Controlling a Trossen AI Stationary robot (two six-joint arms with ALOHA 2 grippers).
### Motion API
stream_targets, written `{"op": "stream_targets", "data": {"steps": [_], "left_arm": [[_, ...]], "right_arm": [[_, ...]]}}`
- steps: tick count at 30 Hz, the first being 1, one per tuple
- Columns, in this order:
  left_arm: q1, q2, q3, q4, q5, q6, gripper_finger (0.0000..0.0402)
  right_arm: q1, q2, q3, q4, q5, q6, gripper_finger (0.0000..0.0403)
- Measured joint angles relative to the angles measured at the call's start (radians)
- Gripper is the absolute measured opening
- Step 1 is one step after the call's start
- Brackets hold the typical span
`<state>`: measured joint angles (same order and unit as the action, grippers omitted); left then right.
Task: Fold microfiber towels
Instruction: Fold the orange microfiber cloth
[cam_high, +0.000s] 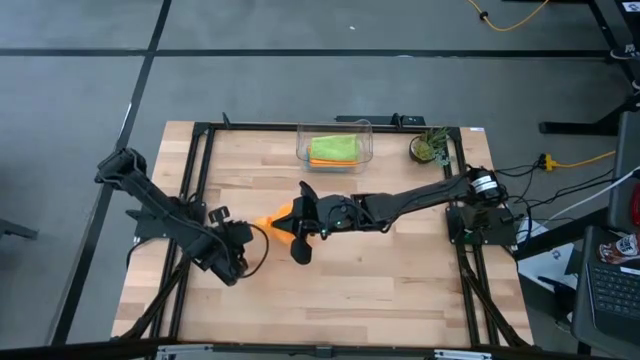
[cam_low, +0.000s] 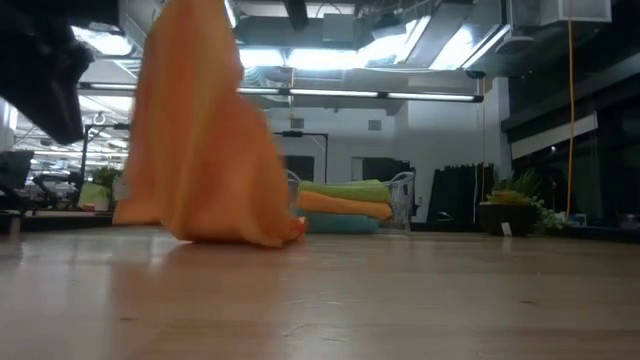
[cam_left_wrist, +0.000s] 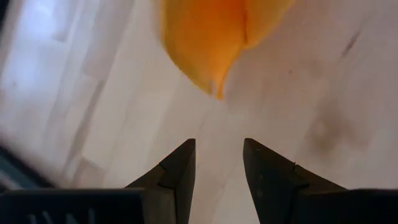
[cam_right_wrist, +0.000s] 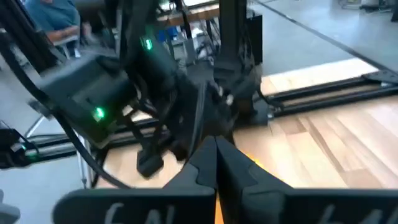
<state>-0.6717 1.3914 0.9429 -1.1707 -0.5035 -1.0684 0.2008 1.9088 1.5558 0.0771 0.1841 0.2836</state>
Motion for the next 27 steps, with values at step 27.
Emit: {"op": "stream_targets", "data": {"steps": [27], "left_arm": [[-0.021,-0.001,-0.288,0.662,-0.067,-0.021,0.0127]], "right_arm": [[0.079,-0.086,0.000,-0.372,0.006,0.188,0.0000]]}}
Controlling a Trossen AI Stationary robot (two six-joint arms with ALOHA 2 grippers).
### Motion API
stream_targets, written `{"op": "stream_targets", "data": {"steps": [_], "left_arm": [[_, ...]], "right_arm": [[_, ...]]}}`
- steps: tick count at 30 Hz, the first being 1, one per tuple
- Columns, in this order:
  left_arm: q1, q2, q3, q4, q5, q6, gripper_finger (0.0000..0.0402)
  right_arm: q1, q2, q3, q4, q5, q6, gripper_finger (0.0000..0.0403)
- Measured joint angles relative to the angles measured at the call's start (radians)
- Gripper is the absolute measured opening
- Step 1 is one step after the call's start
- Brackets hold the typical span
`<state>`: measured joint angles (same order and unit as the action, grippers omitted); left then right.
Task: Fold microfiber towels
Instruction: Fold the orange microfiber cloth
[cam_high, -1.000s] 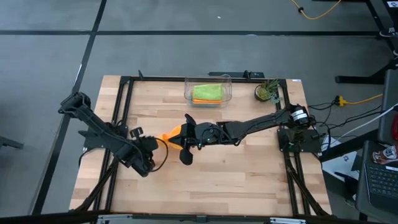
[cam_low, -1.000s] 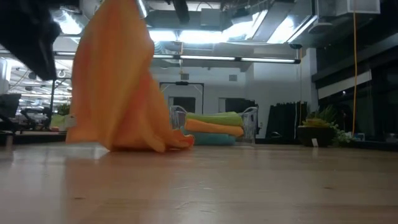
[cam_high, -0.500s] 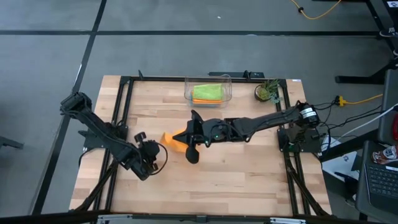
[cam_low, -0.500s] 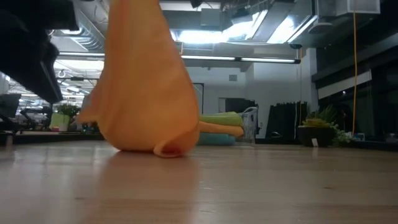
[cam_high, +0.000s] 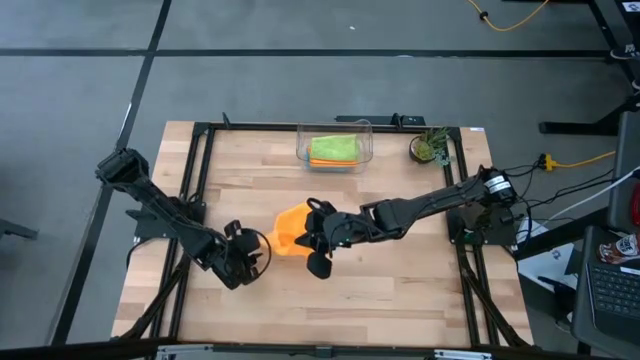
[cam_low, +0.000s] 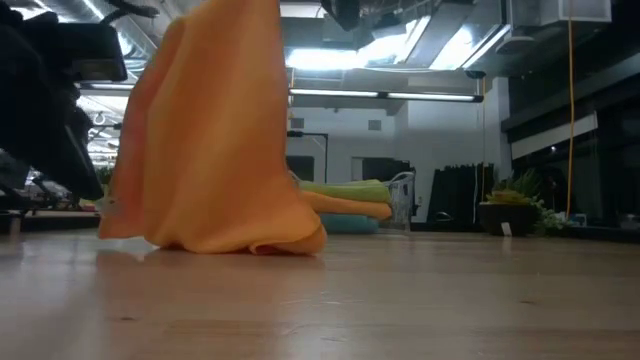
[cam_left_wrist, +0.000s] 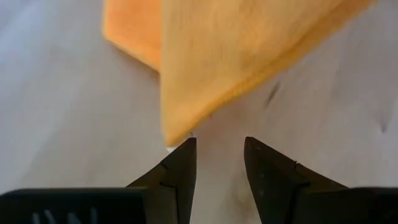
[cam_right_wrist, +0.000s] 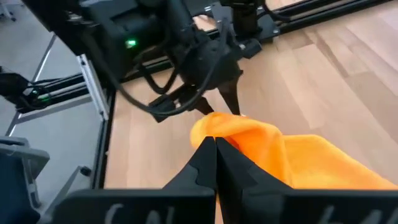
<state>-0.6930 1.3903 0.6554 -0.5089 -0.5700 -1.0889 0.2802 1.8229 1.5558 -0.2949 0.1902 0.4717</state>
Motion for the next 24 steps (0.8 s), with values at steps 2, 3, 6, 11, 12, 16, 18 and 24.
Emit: {"op": "stream_targets", "data": {"steps": [2,3,6,11,12,16,18,24], "left_arm": [[0.000,0.000,-0.018,0.032,0.006,0.000,0.0127],[-0.001,0.000,-0.026,0.044,0.005,0.001,0.0127],[0.000,0.000,-0.051,0.043,-0.002,0.001,0.0127],[0.001,0.000,-0.062,0.040,-0.015,-0.006,0.0127],[0.001,0.000,-0.062,0.040,-0.020,-0.006,0.0127],[0.008,0.000,-0.062,0.008,-0.102,-0.005,0.0127],[0.022,0.000,-0.062,-0.011,-0.103,-0.011,0.0127],[0.059,-0.002,-0.062,-0.079,-0.070,-0.096,0.0128]], "right_arm": [[0.006,0.000,0.000,0.001,0.000,0.000,0.0000],[0.009,0.000,0.000,0.001,0.000,0.000,0.0000],[0.015,0.000,0.000,0.001,0.000,0.023,0.0000],[0.023,0.000,0.000,0.000,0.001,0.031,0.0000],[0.023,0.000,0.000,-0.003,0.000,0.040,0.0000],[0.023,0.000,0.000,-0.011,0.000,0.048,0.0000],[0.022,0.000,0.000,-0.026,0.000,0.052,0.0000],[0.022,0.000,0.000,-0.042,-0.022,0.052,0.0000]]}}
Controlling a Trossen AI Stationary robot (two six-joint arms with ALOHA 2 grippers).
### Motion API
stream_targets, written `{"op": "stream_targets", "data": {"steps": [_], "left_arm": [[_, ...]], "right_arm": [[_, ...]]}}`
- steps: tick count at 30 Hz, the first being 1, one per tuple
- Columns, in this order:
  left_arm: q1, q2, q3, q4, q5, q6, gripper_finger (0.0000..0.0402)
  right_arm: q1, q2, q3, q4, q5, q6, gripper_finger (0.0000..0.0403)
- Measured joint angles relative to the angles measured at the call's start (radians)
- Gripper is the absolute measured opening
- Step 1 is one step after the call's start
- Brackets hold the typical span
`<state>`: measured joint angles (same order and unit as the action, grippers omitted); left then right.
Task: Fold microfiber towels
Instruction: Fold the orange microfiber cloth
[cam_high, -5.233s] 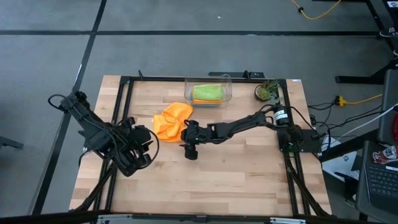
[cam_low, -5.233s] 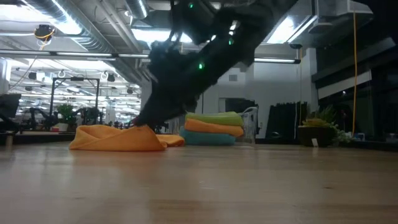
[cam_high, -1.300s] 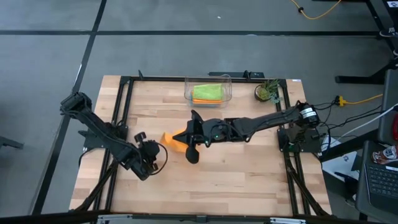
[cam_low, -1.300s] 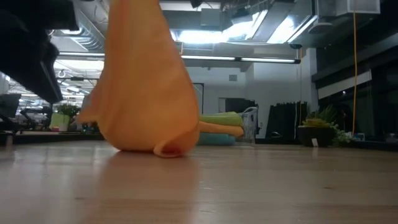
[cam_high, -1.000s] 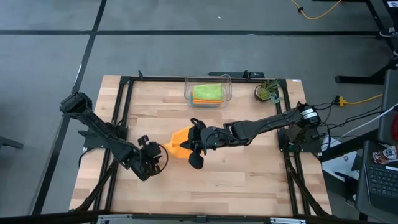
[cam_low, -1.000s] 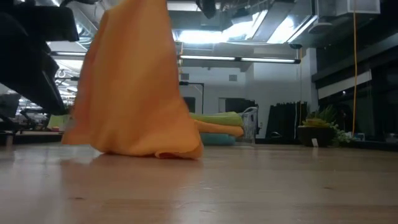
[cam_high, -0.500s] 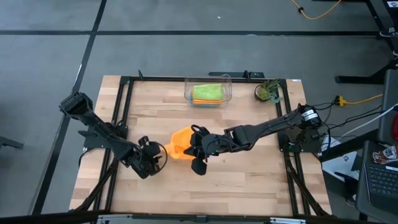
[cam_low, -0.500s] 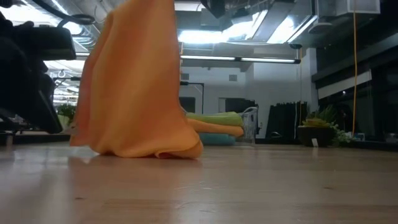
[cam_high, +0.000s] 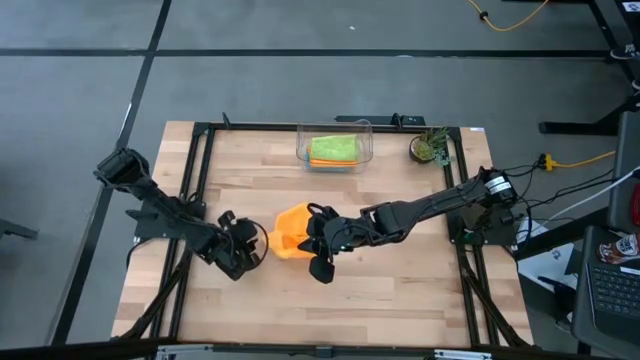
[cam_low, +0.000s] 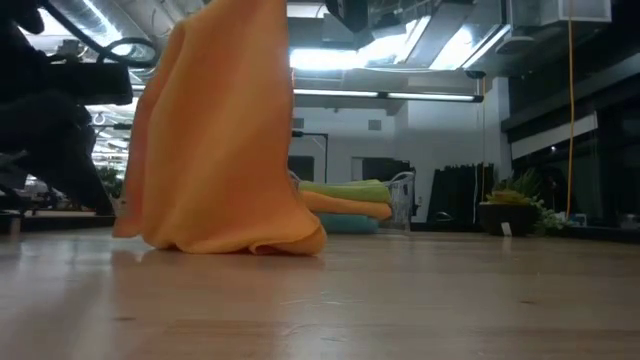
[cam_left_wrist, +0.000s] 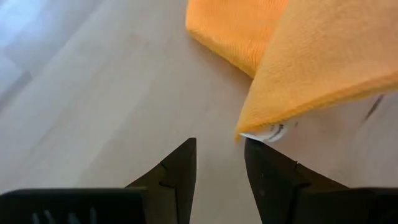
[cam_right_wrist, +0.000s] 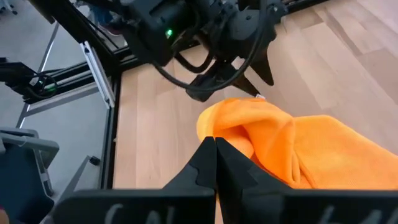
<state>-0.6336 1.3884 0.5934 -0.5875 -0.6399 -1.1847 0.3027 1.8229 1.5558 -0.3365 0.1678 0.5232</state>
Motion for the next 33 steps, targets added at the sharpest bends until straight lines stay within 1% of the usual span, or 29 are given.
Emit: {"op": "stream_targets", "data": {"steps": [3,9,14,18,21,26,29,33], "left_arm": [[-0.001,-0.011,0.000,0.015,0.035,0.040,0.0134],[0.009,-0.010,0.000,0.112,0.039,0.294,0.0136],[0.052,-0.010,0.000,0.112,0.016,0.307,0.0136],[0.078,-0.010,0.000,0.113,-0.003,0.386,0.0136],[0.083,-0.008,0.000,0.142,0.019,0.459,0.0136],[0.082,-0.008,0.000,0.217,0.050,0.530,0.0133],[0.088,-0.008,0.000,0.223,0.066,0.540,0.0132],[0.108,-0.007,-0.026,0.225,0.136,0.540,0.0132]], "right_arm": [[0.000,0.000,0.000,0.000,-0.001,-0.001,0.0000],[0.000,0.000,0.000,0.001,-0.002,-0.005,0.0000],[0.000,0.000,0.000,0.001,-0.004,-0.005,0.0000],[0.000,0.000,0.000,0.001,-0.004,-0.006,0.0000],[0.000,0.000,0.000,0.001,-0.004,-0.007,0.0000],[0.000,0.000,0.000,0.001,-0.004,-0.008,0.0000],[0.000,0.000,0.000,0.001,-0.004,-0.008,0.0000],[0.000,0.000,0.000,0.002,-0.004,-0.008,0.0000]]}}
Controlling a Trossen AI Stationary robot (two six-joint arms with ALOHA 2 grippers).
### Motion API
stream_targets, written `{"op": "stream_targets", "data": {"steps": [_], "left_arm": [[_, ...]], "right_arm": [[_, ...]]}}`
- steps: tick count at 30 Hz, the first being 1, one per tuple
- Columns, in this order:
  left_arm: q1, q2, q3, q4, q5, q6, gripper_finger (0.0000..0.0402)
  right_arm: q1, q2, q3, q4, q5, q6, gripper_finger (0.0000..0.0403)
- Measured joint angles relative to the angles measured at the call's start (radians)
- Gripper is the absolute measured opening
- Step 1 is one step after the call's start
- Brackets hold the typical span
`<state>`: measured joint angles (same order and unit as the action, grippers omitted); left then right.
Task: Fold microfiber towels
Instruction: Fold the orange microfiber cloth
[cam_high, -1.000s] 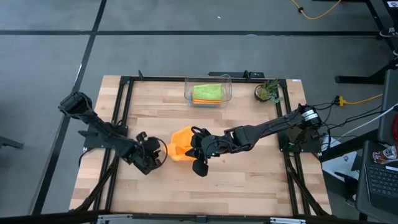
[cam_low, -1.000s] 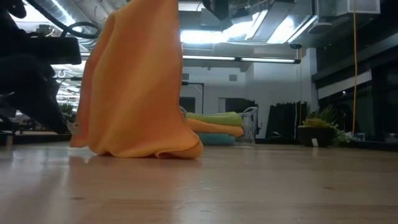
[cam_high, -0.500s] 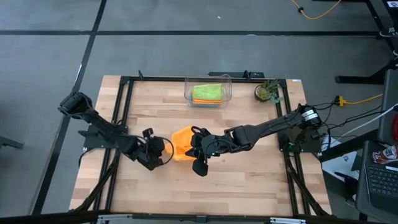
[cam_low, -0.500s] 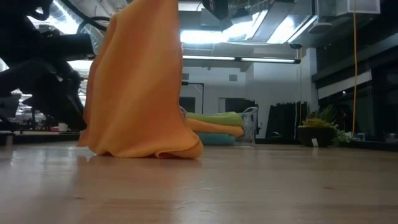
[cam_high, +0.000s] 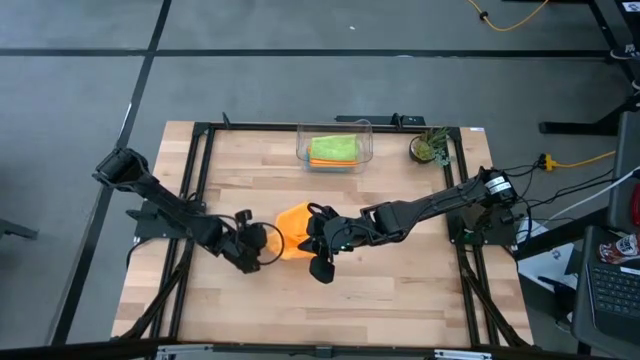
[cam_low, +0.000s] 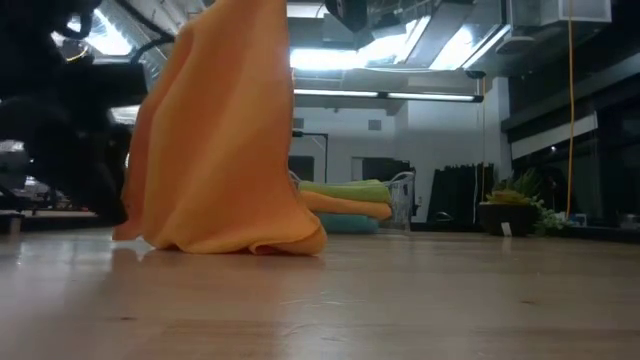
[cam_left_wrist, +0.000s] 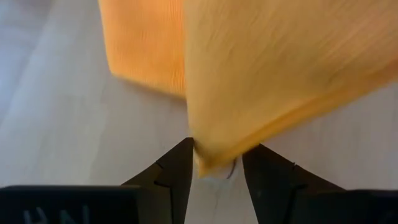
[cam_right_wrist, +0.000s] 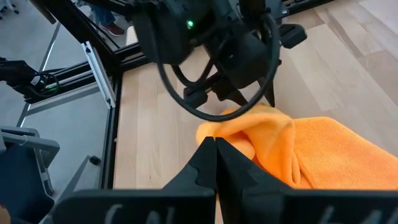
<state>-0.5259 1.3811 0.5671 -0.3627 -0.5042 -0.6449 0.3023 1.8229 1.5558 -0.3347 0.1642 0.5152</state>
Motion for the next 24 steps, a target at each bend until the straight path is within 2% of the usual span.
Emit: {"op": "stream_targets", "data": {"steps": [5,12,15,19,22,24], "left_arm": [[0.021,0.001,-0.029,0.005,0.015,-0.007,0.0128],[0.028,0.001,-0.029,0.101,0.016,-0.005,0.0103],[0.028,0.001,-0.029,0.103,0.022,-0.008,0.0078],[0.028,0.000,-0.029,0.102,0.046,-0.083,0.0013],[0.028,-0.014,0.009,0.057,0.086,-0.145,0.0003],[0.023,-0.036,0.089,-0.028,0.098,-0.155,0.0001]], "right_arm": [[0.000,0.000,0.000,0.000,0.000,0.000,0.0000],[0.000,0.000,0.000,0.000,0.000,0.000,0.0000],[0.000,0.000,0.000,0.000,0.000,0.000,0.0000],[0.000,0.000,0.000,0.000,0.000,0.005,0.0000],[0.000,-0.003,0.000,-0.003,0.000,0.005,0.0000],[0.000,-0.017,0.000,-0.028,0.000,0.003,0.0000]]}}
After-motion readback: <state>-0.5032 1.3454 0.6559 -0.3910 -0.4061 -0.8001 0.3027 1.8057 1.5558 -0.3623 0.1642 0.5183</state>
